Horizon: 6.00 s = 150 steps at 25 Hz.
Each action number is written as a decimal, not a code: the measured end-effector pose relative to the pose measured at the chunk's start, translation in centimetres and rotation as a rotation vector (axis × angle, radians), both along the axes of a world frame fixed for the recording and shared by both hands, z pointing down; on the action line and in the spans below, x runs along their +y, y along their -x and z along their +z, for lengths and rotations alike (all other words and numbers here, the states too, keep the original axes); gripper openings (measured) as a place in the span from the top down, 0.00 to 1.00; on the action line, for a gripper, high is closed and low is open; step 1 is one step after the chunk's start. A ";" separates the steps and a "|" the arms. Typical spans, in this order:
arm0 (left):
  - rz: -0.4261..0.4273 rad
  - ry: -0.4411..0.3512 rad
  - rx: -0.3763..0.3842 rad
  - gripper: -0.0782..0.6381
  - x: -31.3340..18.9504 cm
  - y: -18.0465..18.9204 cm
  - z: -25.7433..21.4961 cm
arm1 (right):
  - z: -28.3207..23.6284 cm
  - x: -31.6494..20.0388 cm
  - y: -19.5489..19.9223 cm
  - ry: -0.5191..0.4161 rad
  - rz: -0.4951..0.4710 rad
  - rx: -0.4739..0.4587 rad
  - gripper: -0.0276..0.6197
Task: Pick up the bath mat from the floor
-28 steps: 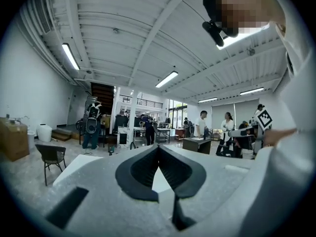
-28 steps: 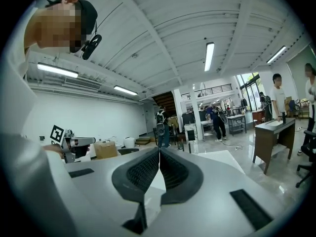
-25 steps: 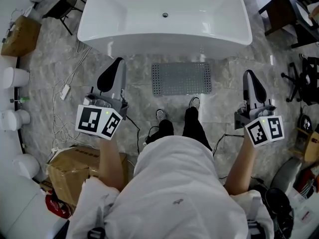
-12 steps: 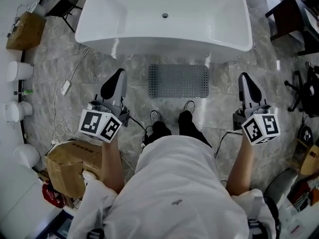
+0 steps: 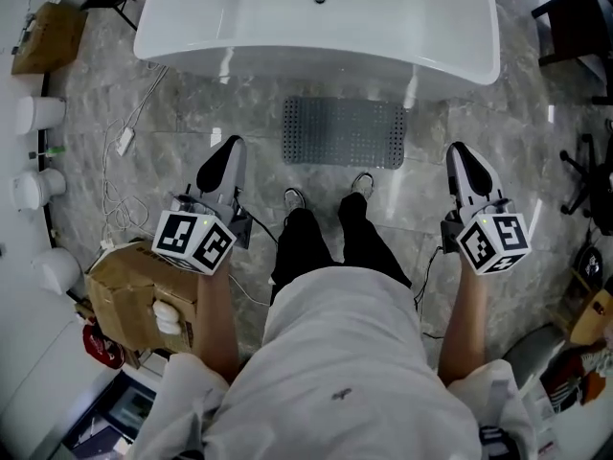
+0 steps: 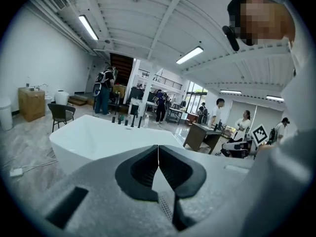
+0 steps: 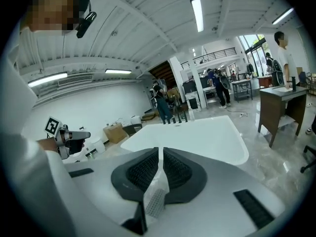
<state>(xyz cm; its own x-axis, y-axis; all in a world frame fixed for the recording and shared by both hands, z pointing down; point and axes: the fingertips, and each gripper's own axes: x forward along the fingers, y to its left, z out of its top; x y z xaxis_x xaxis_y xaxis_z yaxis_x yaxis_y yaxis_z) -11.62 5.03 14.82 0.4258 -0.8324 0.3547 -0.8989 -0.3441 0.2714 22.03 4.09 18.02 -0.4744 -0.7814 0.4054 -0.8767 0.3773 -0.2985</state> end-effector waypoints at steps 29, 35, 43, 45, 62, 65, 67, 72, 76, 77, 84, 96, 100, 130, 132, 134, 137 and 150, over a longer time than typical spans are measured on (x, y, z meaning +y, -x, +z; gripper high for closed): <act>0.036 0.347 -0.053 0.87 -0.5 3.7 33.2 | 31.1 -0.1 4.9 0.327 -0.002 0.147 0.94; 0.076 0.412 -0.054 0.87 -0.4 4.0 40.7 | 38.6 -0.3 5.1 0.388 0.012 0.157 0.85; 0.086 0.532 -0.035 0.87 0.2 4.3 50.6 | 48.9 -0.1 4.1 0.498 0.008 0.206 0.72; 0.068 0.566 -0.033 0.87 0.4 4.9 52.9 | 51.4 -0.3 3.3 0.530 0.009 0.224 0.71; 0.046 0.781 -0.118 0.65 0.3 8.4 75.7 | 72.3 -0.1 -0.5 0.688 0.029 0.318 0.64; 0.023 0.819 -0.133 0.61 0.6 9.2 79.7 | 75.8 -0.2 -1.8 0.707 0.021 0.363 0.64; 0.011 0.845 -0.133 0.58 0.9 9.7 82.3 | 78.0 -0.3 -3.0 0.717 0.031 0.393 0.63; 0.002 0.901 -0.158 0.53 1.2 11.1 88.6 | 84.1 -0.8 -5.6 0.758 0.111 0.416 0.60; -0.044 0.929 -0.194 0.49 1.0 12.5 92.7 | 87.5 -0.7 -6.7 0.780 0.133 0.414 0.58; -0.053 0.929 -0.206 0.48 0.7 13.0 93.4 | 88.3 -1.0 -6.5 0.775 0.122 0.414 0.57; -0.045 0.943 -0.304 0.47 -0.5 15.2 98.2 | 92.9 -1.5 -8.0 0.766 0.051 0.483 0.55; -0.001 0.973 -0.242 0.47 -1.9 15.5 102.1 | 97.7 -1.9 -10.6 0.814 -0.003 0.535 0.55; 0.024 0.980 -0.221 0.47 -1.7 15.8 102.1 | 98.3 -2.0 -10.3 0.835 0.043 0.499 0.55; 0.283 0.954 -0.224 0.80 -1.2 4.6 83.5 | 79.4 -1.1 -1.2 0.807 -0.266 0.443 0.87; 0.297 0.963 -0.226 0.80 -0.8 3.8 81.6 | 77.6 -0.4 -0.9 0.810 -0.280 0.449 0.87; 0.311 0.959 -0.220 0.80 -0.4 2.9 79.8 | 75.9 0.3 -0.6 0.818 -0.294 0.446 0.87; 0.338 0.936 -0.212 0.80 0.1 1.7 77.1 | 73.9 1.5 -0.2 0.834 -0.314 0.439 0.87; 0.332 1.012 -0.188 0.80 6.7 -0.3 64.3 | 61.7 6.1 -1.1 0.876 -0.282 0.459 0.88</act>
<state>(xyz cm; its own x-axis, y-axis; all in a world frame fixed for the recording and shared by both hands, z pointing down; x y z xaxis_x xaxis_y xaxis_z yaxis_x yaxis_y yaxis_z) -11.29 11.75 79.09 0.4433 0.0309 0.8958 -0.8588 -0.2717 0.4344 23.17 10.18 79.77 -0.2501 -0.0081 0.9682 -0.8888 0.3985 -0.2262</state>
